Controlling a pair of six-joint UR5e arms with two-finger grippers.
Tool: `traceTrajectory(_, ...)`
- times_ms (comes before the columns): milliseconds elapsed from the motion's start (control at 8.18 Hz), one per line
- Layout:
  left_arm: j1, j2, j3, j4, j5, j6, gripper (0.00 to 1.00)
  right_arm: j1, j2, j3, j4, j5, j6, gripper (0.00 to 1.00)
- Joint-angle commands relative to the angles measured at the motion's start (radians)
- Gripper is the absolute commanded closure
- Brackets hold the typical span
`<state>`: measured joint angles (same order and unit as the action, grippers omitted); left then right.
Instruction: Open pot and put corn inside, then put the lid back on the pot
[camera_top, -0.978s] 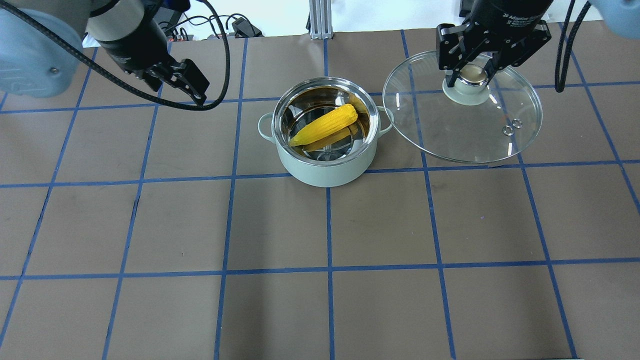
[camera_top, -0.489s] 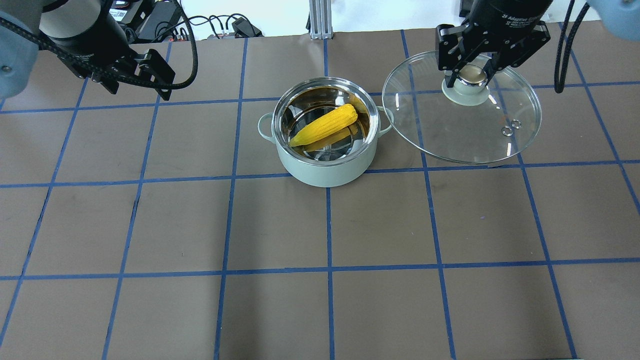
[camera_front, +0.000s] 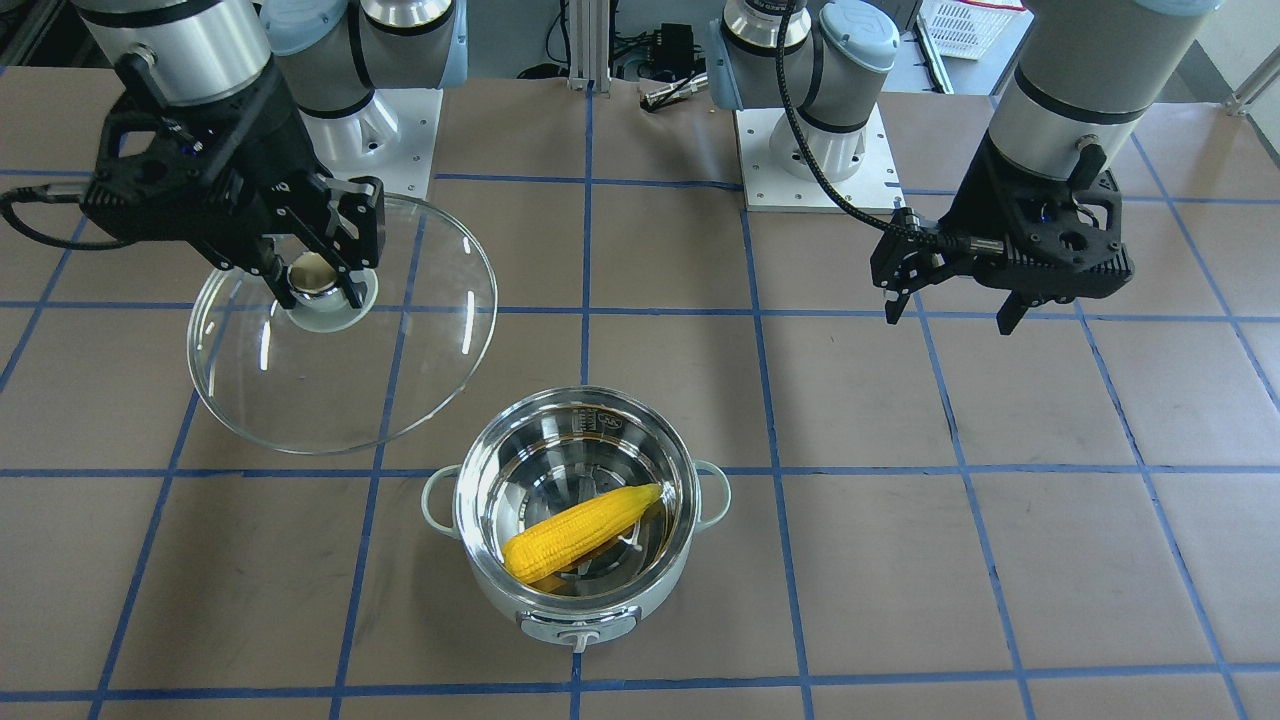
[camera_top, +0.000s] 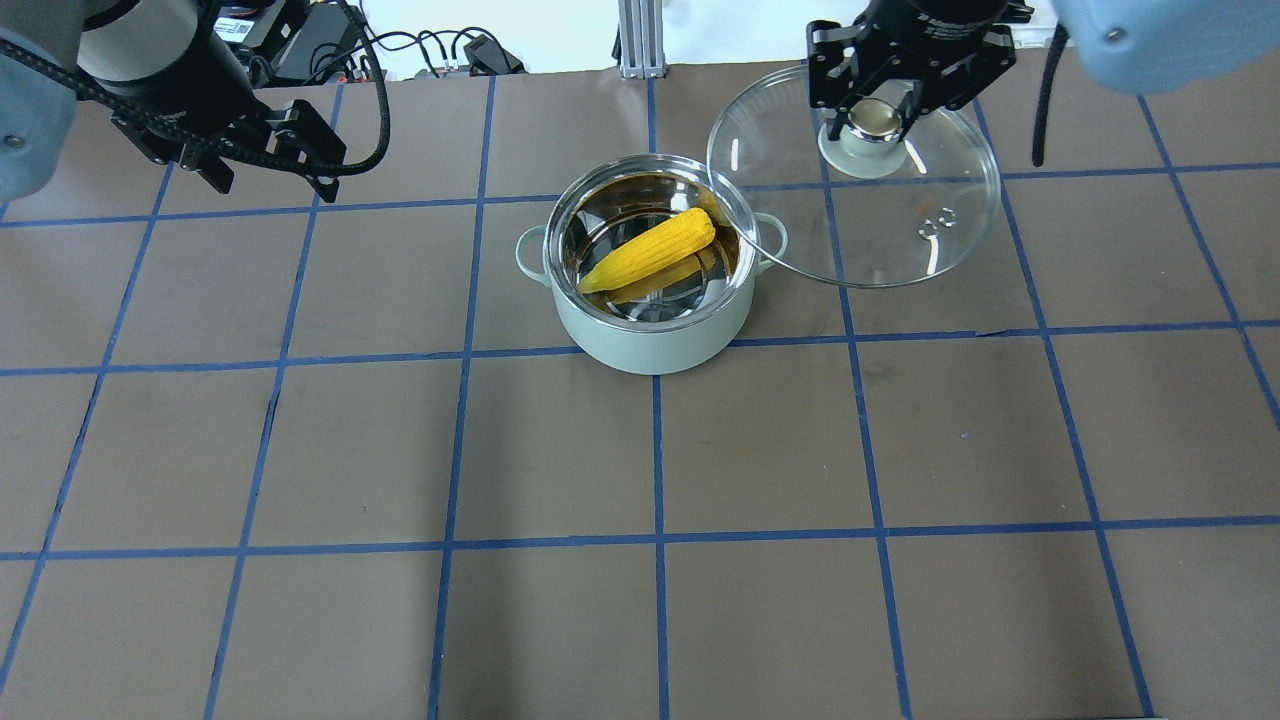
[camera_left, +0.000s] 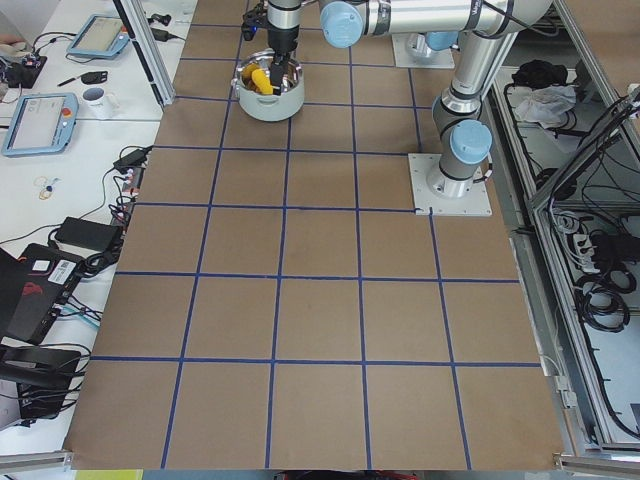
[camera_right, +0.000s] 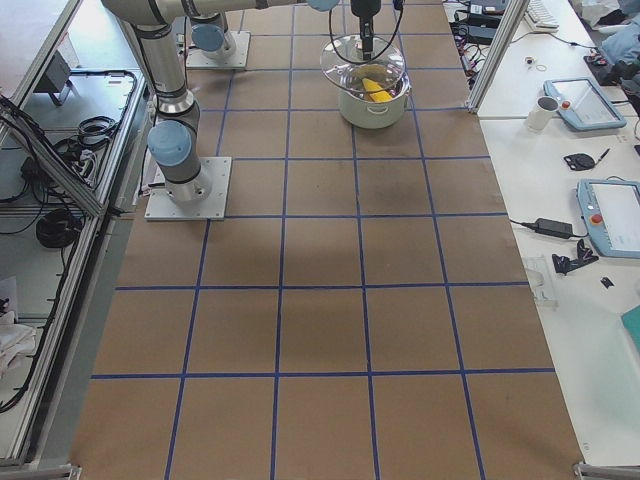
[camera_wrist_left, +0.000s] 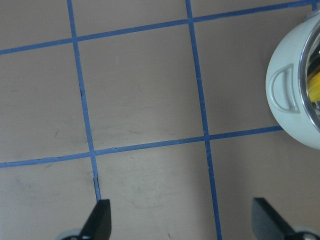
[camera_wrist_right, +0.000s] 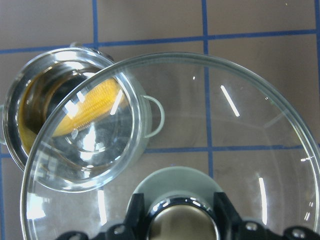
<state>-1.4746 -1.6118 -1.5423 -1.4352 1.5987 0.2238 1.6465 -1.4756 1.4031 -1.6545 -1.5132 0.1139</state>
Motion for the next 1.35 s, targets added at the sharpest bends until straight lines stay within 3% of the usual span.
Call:
traceTrajectory(0, 0.0, -0.006, -0.005, -0.001, -0.003, -0.114, 0.0, 0.131, 0.108, -0.018, -0.16, -0.008, 0.197, 0.67)
traceTrajectory(245, 0.0, -0.011, -0.012, 0.001, -0.002, -0.113, 0.0, 0.229, 0.194, -0.019, -0.256, -0.08, 0.309, 0.67)
traceTrajectory(612, 0.0, -0.014, -0.012, 0.001, 0.0, -0.103, 0.0, 0.283, 0.299, -0.029, -0.371, -0.094, 0.43, 0.68)
traceTrajectory(1223, 0.0, -0.017, -0.012, 0.001, -0.005, -0.101, 0.0, 0.289, 0.356, -0.026, -0.376, -0.096, 0.438, 0.68)
